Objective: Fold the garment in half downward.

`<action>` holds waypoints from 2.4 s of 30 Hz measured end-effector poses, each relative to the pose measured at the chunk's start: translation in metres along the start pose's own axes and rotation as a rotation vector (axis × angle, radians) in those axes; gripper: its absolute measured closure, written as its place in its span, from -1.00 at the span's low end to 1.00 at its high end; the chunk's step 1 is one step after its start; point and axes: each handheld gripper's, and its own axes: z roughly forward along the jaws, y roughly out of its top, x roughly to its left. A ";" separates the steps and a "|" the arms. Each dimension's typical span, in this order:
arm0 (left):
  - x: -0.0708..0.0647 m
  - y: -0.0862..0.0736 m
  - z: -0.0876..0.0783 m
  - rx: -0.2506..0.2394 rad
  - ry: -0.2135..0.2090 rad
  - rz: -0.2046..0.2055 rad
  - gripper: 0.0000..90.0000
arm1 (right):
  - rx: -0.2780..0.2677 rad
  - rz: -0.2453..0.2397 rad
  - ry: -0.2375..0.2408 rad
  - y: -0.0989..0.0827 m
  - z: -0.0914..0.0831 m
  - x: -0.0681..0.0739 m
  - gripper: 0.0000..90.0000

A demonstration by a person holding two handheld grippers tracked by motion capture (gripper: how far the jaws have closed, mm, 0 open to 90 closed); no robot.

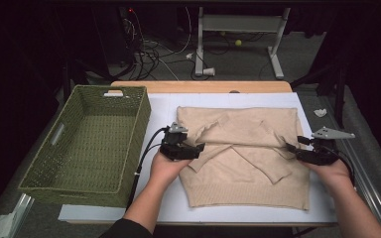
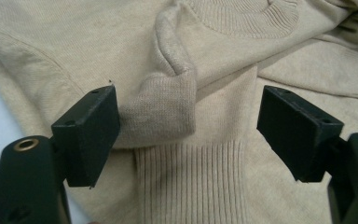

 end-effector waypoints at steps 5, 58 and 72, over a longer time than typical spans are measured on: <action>0.010 0.000 0.012 0.026 0.052 -0.035 -0.22 | 0.062 -0.033 -0.042 -0.003 0.005 0.005 0.04; -0.046 -0.104 -0.055 0.042 -0.043 0.127 0.77 | 0.010 -0.102 -0.039 -0.090 -0.082 0.054 0.70; -0.047 -0.104 -0.055 0.058 -0.078 0.115 0.56 | 0.005 -0.054 -0.023 -0.092 -0.084 0.054 0.32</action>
